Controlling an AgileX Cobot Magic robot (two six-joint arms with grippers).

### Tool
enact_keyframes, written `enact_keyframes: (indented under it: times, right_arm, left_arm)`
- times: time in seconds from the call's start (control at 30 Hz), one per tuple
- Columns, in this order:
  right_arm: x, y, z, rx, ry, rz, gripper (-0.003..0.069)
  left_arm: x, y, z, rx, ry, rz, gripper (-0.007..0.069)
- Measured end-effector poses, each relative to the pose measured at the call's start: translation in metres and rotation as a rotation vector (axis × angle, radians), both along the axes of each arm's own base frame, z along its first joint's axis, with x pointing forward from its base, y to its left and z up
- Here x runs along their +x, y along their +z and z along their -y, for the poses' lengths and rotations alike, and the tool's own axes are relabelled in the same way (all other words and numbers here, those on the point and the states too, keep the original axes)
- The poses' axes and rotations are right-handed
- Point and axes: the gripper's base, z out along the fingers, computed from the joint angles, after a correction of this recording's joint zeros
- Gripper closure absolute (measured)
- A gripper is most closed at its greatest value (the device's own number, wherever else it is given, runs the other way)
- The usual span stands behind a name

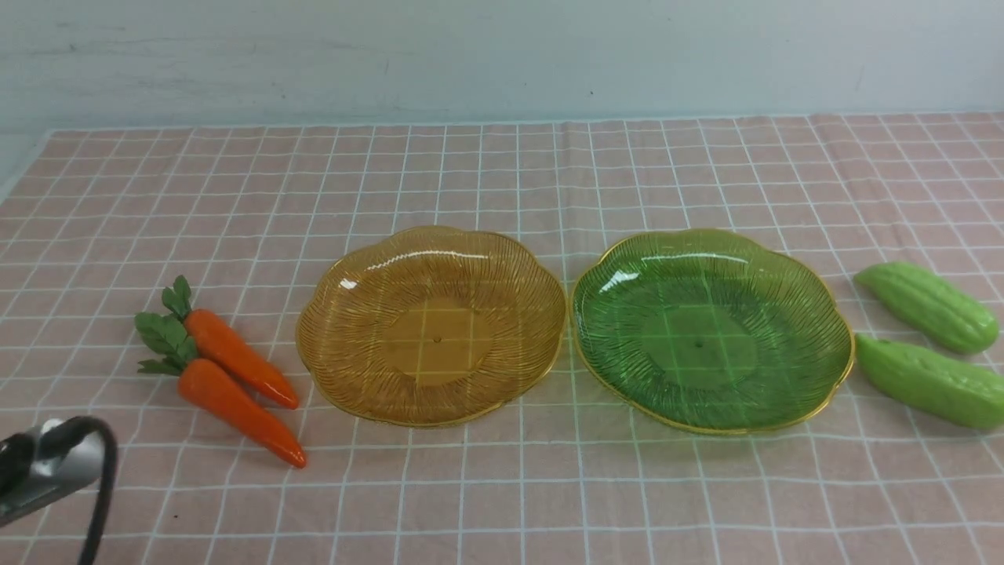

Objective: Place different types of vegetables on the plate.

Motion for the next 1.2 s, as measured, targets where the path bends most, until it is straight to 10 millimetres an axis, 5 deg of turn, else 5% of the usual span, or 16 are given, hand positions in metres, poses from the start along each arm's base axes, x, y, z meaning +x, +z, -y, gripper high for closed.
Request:
enact_keyframes:
  times: [0.2, 0.27, 0.37, 0.5, 0.6, 0.9, 1.2]
  right_arm:
    - [0.061, -0.005, 0.009, -0.13, -0.038, -0.196, 0.0611]
    - [0.085, -0.008, 0.01, -0.184, -0.021, -0.233, 0.0543]
    - [0.118, -0.011, 0.012, -0.252, 0.017, -0.25, 0.0396]
    - [0.161, -0.037, 0.018, -0.432, 0.111, -0.345, 0.01]
    - [0.175, -0.056, 0.02, -0.487, 0.145, -0.397, 0.0029]
    - [0.212, -0.124, 0.026, -0.741, 0.361, -0.43, 0.0047]
    - [0.221, -0.142, 0.028, -0.83, 0.434, -0.43, 0.0123]
  left_arm:
    - [0.03, 0.006, 0.001, 0.071, -0.062, -0.077, 0.0593]
    - [0.037, 0.006, 0.001, 0.089, -0.085, -0.092, 0.055]
    - [0.043, 0.002, 0.001, 0.109, -0.111, -0.111, 0.0488]
    - [0.045, 0.0, 0.001, 0.122, -0.124, -0.111, 0.0408]
    - [0.046, 0.001, 0.001, 0.136, -0.141, -0.095, 0.0383]
    - [0.046, 0.001, 0.001, 0.152, -0.164, -0.08, 0.0383]
    - [0.046, 0.001, 0.001, 0.154, -0.166, -0.079, 0.0383]
